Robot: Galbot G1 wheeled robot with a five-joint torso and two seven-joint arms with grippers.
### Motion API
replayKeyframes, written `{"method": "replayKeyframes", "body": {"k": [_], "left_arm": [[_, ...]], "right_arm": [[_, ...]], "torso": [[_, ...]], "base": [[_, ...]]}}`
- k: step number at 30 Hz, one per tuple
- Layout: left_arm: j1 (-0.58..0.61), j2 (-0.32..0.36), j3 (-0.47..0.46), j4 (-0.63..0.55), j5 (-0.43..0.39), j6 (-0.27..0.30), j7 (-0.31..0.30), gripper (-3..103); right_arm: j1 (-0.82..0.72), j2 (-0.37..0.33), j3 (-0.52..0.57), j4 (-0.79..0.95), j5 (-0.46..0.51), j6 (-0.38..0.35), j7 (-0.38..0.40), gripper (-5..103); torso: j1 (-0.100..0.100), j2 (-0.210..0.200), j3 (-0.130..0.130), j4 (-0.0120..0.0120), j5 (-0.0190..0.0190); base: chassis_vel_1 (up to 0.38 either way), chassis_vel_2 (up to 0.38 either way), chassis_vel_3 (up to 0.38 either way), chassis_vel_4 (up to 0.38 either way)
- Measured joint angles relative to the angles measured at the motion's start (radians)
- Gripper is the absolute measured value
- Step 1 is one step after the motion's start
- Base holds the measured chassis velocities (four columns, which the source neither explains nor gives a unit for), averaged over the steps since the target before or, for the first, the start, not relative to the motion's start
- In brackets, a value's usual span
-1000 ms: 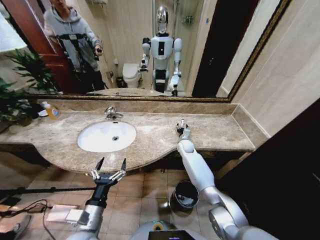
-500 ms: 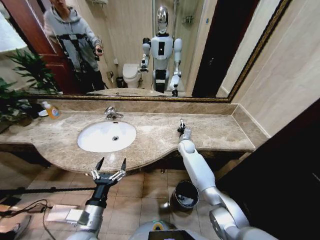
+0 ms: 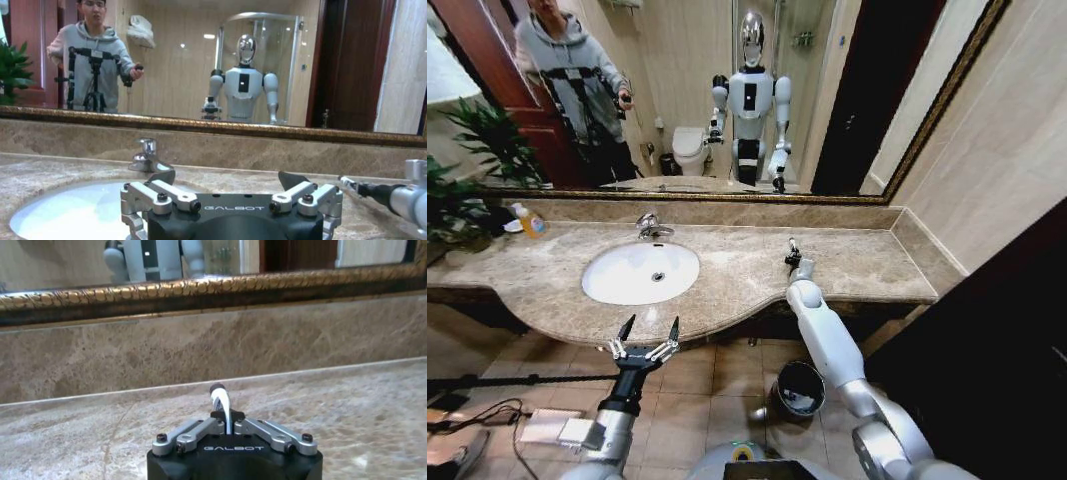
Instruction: Pick up the trash from the sink and place it in the trash bin.
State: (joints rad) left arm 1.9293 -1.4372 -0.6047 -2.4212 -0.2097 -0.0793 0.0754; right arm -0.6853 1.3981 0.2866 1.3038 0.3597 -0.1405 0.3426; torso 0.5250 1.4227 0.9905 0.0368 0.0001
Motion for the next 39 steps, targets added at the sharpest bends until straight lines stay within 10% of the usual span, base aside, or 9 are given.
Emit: {"method": "replayKeyframes", "body": {"k": [22, 39], "left_arm": [[0.0, 0.0, 0.0, 0.0, 0.0, 0.0, 0.0, 100], [0.0, 0.0, 0.0, 0.0, 0.0, 0.0, 0.0, 100]], "right_arm": [[-0.533, -0.181, 0.148, 0.568, -0.042, 0.18, -0.103, 3], [-0.929, -0.057, 0.219, 0.686, -0.278, 0.413, -0.145, 3]], "torso": [[0.0, 0.0, 0.0, 0.0, 0.0001], [0.0, 0.0, 0.0, -0.0001, -0.0002]], "base": [[0.0, 0.0, 0.0, 0.0], [0.0, 0.0, 0.0, 0.0]]}}
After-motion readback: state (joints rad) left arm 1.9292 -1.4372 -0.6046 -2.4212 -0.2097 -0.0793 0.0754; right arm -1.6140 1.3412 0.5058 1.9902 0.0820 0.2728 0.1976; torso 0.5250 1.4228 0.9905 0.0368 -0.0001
